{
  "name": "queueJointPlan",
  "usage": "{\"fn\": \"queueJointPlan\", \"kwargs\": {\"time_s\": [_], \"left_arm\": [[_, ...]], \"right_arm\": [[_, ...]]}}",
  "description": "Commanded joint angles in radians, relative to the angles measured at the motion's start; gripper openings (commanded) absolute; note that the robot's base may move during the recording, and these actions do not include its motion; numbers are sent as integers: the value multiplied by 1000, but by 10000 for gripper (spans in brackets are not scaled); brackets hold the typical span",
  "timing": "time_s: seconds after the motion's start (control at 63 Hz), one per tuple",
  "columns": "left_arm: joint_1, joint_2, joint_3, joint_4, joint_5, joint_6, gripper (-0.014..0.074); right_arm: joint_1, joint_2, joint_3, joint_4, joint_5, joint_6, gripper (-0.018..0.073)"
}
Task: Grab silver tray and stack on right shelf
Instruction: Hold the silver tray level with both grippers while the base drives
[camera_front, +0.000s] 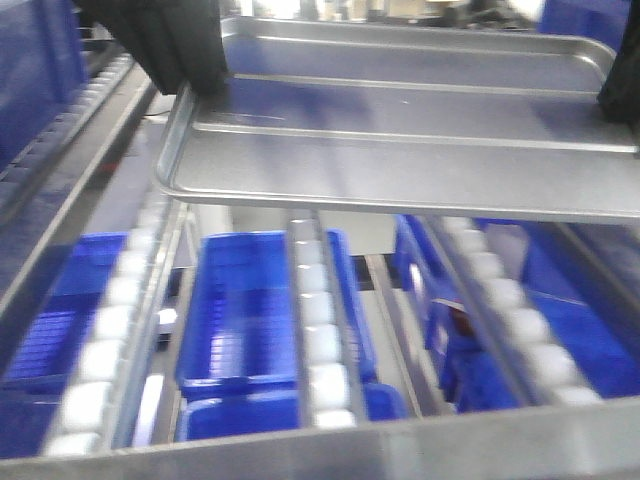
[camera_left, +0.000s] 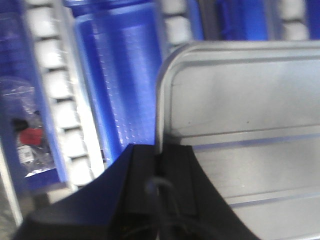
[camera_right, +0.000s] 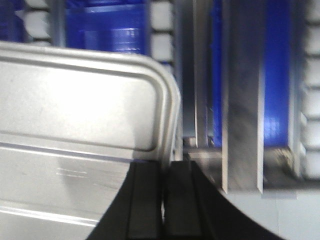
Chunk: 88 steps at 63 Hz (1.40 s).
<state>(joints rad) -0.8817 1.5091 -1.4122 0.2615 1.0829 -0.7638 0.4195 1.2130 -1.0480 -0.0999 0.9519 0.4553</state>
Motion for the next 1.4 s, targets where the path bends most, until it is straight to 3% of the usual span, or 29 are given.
{"fn": "queueJointPlan", "kwargs": {"time_s": [0.0,1.38], "left_arm": [[-6,-43,-38,42,-14,4,-93],[-6,-43,-38,42,-14,4,-93]], "right_arm": [[-2,-26,-37,-33,-23,-20,57],[-2,-26,-37,-33,-23,-20,57]]}}
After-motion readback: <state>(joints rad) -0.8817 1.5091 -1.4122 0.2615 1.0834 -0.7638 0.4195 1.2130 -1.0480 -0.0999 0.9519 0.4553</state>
